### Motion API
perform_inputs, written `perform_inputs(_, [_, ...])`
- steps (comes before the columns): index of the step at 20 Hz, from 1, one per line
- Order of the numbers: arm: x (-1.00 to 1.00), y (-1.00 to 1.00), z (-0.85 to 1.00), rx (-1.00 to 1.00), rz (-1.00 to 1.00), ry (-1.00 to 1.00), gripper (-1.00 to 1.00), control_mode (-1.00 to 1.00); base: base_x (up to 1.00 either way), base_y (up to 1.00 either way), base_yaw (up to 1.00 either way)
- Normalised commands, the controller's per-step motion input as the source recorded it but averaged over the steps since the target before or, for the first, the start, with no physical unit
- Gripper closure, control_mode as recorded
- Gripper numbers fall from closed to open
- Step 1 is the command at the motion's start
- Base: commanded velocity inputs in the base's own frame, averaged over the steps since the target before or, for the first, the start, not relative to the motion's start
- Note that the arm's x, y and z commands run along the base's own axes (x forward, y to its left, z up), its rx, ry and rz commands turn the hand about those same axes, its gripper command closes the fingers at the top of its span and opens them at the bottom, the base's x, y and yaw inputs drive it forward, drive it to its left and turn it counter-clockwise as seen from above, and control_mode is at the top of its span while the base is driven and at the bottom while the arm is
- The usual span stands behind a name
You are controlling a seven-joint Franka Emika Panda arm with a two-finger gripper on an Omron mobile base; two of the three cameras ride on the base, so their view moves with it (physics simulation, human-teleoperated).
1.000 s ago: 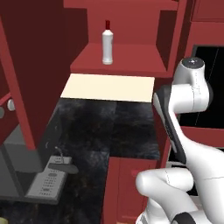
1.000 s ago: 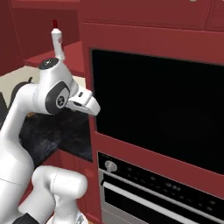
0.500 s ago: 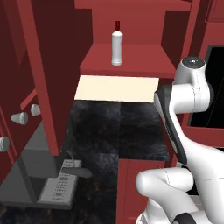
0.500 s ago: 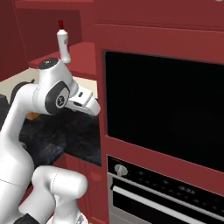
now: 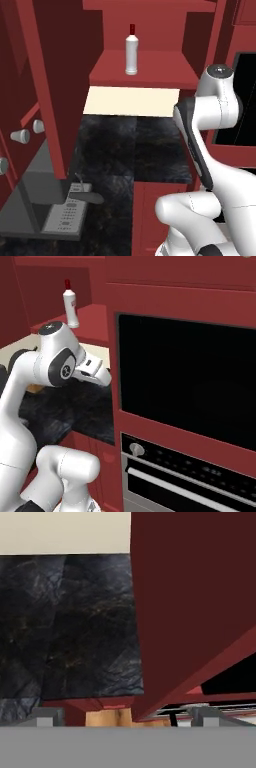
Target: There is a bowl on the dining counter. Grab a lemon wedge from the fridge and place it in the bowl. Then get the liquor bottle and glass cup from the cabinet and place them next to the bowl.
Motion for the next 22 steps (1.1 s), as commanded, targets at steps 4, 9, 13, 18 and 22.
perform_inputs(4, [0.06, 0.65, 0.59, 0.00, 0.21, -0.23, -1.00, -1.00, 0.00, 0.00, 0.00])
perform_inputs(9, [0.00, 0.59, 0.94, 0.00, 0.22, -0.42, -1.00, -1.00, 0.00, 0.00, 0.00])
perform_inputs(13, [0.20, 0.56, 0.82, 0.00, 0.20, -0.38, -1.00, -1.00, 0.00, 0.00, 0.00])
perform_inputs(18, [0.65, 0.41, 0.51, 0.00, 0.13, -0.23, -1.00, -1.00, 0.00, 0.00, 0.00])
perform_inputs(22, [0.87, 0.33, 0.27, -0.02, 0.01, -0.03, -1.00, -1.00, 0.00, 0.00, 0.00])
